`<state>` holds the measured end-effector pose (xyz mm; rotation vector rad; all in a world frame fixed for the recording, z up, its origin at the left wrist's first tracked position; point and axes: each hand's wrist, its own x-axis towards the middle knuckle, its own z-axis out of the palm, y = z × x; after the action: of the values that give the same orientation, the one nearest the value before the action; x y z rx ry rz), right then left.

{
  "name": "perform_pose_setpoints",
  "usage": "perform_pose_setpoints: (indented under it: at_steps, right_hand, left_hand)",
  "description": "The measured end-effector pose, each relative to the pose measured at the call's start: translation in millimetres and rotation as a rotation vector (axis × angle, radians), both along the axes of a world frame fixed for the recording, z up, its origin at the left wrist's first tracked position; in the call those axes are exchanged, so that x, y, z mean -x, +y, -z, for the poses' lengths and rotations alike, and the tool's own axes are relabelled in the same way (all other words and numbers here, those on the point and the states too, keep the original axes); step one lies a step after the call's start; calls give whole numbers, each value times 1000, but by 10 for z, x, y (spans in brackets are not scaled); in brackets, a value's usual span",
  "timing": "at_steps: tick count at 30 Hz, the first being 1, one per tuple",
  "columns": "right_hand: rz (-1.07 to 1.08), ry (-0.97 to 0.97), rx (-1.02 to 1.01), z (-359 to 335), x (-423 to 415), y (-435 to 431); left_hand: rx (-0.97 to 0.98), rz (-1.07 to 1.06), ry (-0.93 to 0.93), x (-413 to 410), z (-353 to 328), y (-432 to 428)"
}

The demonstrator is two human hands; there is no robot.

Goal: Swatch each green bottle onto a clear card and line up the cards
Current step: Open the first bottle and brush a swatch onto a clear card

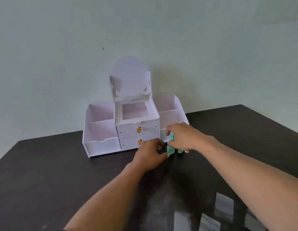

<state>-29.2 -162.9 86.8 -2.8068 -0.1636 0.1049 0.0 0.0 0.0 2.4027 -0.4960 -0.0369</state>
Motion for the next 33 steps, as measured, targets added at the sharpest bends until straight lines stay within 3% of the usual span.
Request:
perform_pose_setpoints:
  at_steps: [4, 12, 25, 33]
  right_hand:
    - [2, -11, 91, 97, -64, -4]
    - [-53, -70, 24, 109, 90, 102]
    - [-274, -67, -64, 199, 607, 1213]
    - [-302, -50, -41, 299, 698, 1568]
  left_hand:
    - [-6, -22, -9, -49, 59, -23]
    - [-3, -54, -21, 167, -22, 177]
    - [95, -234, 23, 1012, 80, 1323]
    - [219, -270, 63, 1107, 227, 1549]
